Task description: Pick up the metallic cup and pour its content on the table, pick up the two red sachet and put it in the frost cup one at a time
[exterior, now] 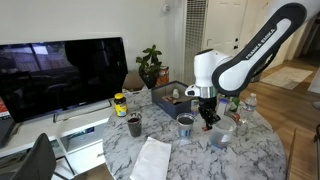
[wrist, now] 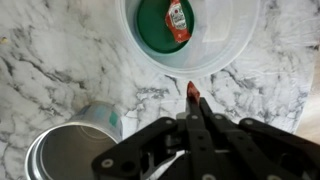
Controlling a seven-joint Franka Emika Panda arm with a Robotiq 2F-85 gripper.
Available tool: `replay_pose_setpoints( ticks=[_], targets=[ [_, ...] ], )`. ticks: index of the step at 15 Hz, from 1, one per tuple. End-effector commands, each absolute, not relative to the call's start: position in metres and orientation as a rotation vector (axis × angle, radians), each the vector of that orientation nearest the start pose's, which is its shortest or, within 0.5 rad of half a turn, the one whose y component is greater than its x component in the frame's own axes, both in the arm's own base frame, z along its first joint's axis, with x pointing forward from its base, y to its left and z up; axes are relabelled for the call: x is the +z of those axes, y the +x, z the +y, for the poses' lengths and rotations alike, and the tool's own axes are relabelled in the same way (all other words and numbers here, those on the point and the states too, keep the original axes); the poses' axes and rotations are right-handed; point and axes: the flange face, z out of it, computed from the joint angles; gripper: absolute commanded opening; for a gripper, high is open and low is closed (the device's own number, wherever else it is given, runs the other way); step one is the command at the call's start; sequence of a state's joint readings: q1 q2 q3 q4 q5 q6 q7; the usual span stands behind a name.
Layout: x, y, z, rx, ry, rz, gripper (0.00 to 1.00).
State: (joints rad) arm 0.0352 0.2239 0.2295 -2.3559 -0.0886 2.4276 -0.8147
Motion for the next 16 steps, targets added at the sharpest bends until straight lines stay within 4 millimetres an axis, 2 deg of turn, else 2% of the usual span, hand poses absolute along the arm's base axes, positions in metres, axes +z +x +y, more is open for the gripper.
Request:
replay_pose_setpoints(
  ticks=[1, 3, 5, 8, 11, 12, 16],
  targets=[
    [0.274, 0.448, 0.114, 0.122, -2.625, -1.685, 0.01],
    [0.294, 0.443, 0.096, 0.070, -2.716, -1.563, 0.01],
    [0.303, 0.442, 0.074, 0.049, -2.781, -1.442, 0.01],
    [0.302, 0.443, 0.046, 0.039, -2.846, -1.310, 0.01],
    [0.296, 0.444, 0.032, 0.050, -2.872, -1.243, 0.01],
    [0.295, 0.444, 0.030, 0.063, -2.875, -1.226, 0.24],
    [0.294, 0.443, 0.029, 0.062, -2.881, -1.199, 0.51]
  ],
)
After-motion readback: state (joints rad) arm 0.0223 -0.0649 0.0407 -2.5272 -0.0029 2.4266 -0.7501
